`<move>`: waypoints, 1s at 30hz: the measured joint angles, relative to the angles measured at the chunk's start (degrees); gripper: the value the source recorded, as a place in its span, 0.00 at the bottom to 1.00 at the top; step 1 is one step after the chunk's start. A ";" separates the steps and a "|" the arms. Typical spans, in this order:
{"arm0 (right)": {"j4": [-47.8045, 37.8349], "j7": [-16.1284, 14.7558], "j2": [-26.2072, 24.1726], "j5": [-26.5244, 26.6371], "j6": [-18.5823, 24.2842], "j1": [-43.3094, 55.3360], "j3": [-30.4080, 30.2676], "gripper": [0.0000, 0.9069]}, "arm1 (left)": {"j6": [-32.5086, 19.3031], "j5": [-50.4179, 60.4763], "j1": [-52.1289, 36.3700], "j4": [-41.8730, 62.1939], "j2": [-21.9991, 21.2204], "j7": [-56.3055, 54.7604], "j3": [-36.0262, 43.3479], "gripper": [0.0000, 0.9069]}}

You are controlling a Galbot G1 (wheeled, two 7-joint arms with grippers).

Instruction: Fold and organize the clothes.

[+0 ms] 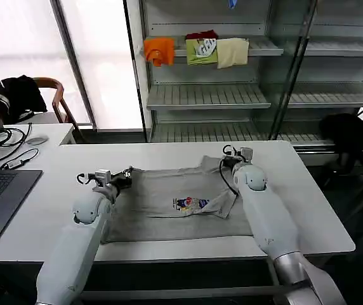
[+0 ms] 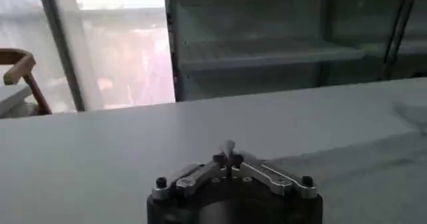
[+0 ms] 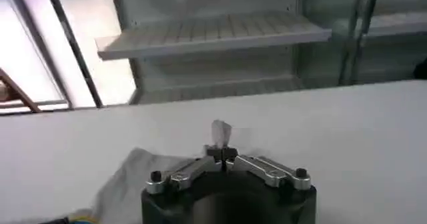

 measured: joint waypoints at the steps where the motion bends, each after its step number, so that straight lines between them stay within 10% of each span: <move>1: 1.00 0.08 -0.16 0.05 -0.07 -0.31 0.05 0.00 | -0.09 -0.06 0.16 -0.45 0.07 0.00 -0.04 0.02; 30: 25.73 2.55 -5.85 4.19 -2.15 -13.20 3.85 0.00 | -0.90 -0.76 8.85 -11.36 4.50 0.57 -3.82 0.02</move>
